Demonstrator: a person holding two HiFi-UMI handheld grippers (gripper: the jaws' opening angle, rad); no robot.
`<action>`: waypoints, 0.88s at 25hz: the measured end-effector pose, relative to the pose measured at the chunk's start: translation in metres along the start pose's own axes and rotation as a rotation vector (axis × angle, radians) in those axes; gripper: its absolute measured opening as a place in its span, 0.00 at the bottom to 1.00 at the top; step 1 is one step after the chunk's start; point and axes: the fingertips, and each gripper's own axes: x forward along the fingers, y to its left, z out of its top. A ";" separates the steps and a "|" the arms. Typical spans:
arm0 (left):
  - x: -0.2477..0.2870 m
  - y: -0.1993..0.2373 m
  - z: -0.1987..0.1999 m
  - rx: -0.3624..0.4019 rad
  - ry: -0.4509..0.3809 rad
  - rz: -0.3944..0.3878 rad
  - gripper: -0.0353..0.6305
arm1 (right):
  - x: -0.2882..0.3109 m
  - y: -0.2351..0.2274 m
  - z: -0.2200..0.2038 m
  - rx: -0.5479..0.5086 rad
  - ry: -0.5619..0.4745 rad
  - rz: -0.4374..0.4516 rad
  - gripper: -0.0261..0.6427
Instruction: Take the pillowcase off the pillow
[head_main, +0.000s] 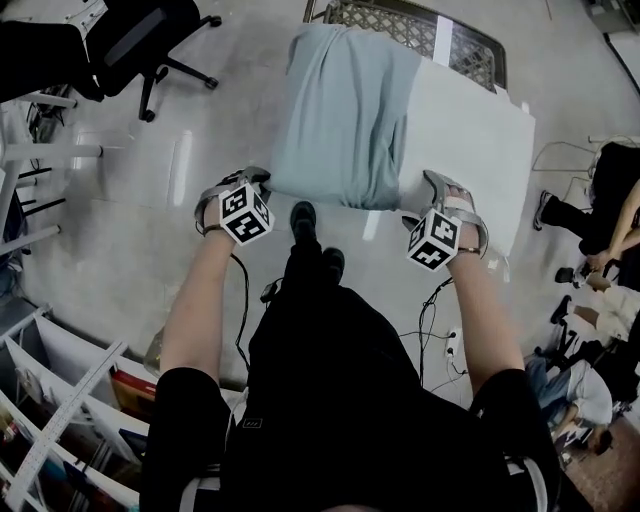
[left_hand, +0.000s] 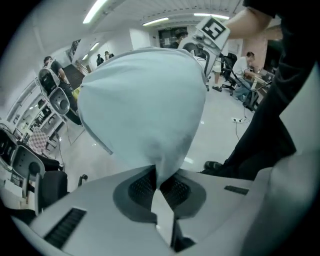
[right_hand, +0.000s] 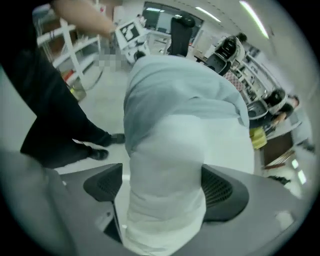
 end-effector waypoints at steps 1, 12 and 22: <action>-0.002 0.001 -0.001 -0.007 0.007 0.019 0.07 | 0.010 -0.001 -0.004 -0.068 0.034 -0.087 0.78; -0.071 0.076 0.019 0.024 0.008 0.243 0.07 | -0.028 -0.063 0.009 -0.009 -0.043 -0.061 0.46; -0.119 0.191 0.018 0.032 0.010 0.348 0.07 | -0.063 -0.120 0.003 0.134 -0.086 0.075 0.45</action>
